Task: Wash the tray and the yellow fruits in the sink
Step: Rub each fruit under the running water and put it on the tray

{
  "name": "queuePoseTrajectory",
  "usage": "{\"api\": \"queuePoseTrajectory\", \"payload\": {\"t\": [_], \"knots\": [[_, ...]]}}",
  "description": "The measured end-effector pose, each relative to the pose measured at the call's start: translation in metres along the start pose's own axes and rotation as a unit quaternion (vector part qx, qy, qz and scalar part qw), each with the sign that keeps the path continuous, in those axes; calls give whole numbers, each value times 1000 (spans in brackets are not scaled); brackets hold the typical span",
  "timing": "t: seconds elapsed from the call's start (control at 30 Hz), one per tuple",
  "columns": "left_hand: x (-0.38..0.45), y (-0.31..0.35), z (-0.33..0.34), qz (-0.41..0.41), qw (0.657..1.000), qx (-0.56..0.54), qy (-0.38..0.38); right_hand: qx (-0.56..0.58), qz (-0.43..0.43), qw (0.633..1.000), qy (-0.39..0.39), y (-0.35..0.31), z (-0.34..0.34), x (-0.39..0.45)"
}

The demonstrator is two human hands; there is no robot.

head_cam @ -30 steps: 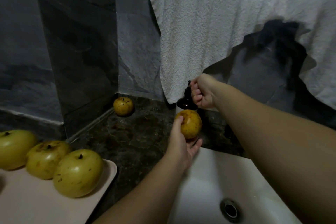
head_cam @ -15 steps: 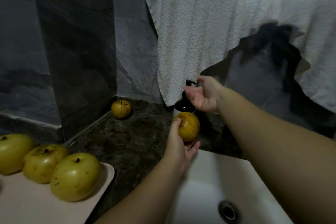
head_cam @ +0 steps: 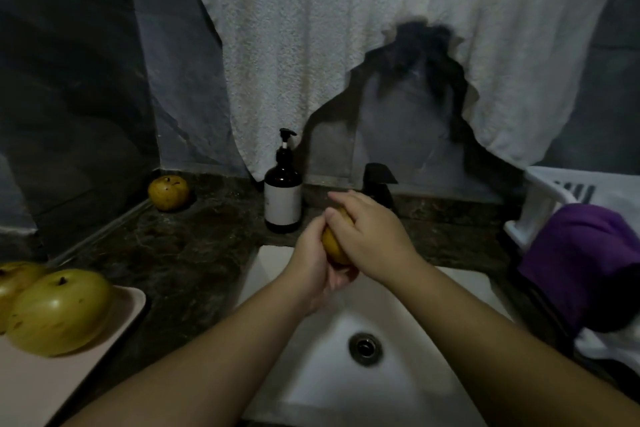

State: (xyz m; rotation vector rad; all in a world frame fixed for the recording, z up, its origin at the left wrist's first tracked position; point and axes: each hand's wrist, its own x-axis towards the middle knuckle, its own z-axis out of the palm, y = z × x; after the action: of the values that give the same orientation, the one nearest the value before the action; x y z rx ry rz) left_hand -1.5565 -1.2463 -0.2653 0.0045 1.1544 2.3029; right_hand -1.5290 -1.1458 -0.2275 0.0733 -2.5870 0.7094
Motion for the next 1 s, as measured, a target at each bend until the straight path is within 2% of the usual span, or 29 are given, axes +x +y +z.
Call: {"api": "queuePoseTrajectory", "payload": {"t": [0.07, 0.17, 0.27, 0.33, 0.37, 0.4, 0.43, 0.47, 0.53, 0.6, 0.63, 0.7, 0.73, 0.8, 0.87, 0.9, 0.93, 1.0], "knots": [[-6, -9, 11, -1, 1000, 26, 10, 8, 49, 999, 20, -2, -7, -11], [-15, -20, 18, -22, 998, 56, 9, -60, -7, 997, 46, -1, -12, -32], [-23, -34, 12, -54, 990, 128, 15, -19, -6, 999, 39, 18, -10, -65], [-24, -42, 5, -54, 975, 212, 23, 94, 83, 992, 18, 32, -4, -79], [-24, -45, 4, -56, 969, 239, 29, 178, 158, 971, 10, 35, -3, -79], [-23, -47, 4, -68, 965, 250, 33, 263, 237, 935, 10, 39, -2, -73], [-23, -48, 6, -88, 964, 249, 36, 292, 281, 914, 7, 41, 0, -65], [-23, -50, 8, -109, 963, 245, 37, 267, 293, 918, -1, 44, 3, -61], [-19, -52, 12, -129, 962, 237, 38, 133, 200, 971, -1, 51, 16, -64], [-14, -57, 9, -120, 964, 236, 31, 56, 104, 993, 26, 55, 23, -69], [-11, -58, 8, -110, 963, 245, 34, 89, 121, 988, 22, 61, 23, -68], [-8, -57, 8, -96, 962, 251, 46, 249, 239, 939, 10, 69, 18, -58], [-8, -55, 8, -94, 965, 239, 45, 280, 266, 922, 11, 71, 17, -56], [-9, -53, 10, -108, 971, 209, 50, 220, 229, 948, 10, 72, 21, -55], [-9, -55, 10, -102, 971, 213, 45, 130, 133, 982, 42, 67, 21, -59], [-10, -57, 11, -91, 968, 229, 46, 131, 132, 982, 34, 68, 19, -59], [-9, -57, 11, -77, 966, 243, 45, 179, 170, 969, 25, 71, 17, -55], [-9, -56, 12, -67, 972, 219, 45, 268, 255, 929, 22, 71, 10, -53]]}}
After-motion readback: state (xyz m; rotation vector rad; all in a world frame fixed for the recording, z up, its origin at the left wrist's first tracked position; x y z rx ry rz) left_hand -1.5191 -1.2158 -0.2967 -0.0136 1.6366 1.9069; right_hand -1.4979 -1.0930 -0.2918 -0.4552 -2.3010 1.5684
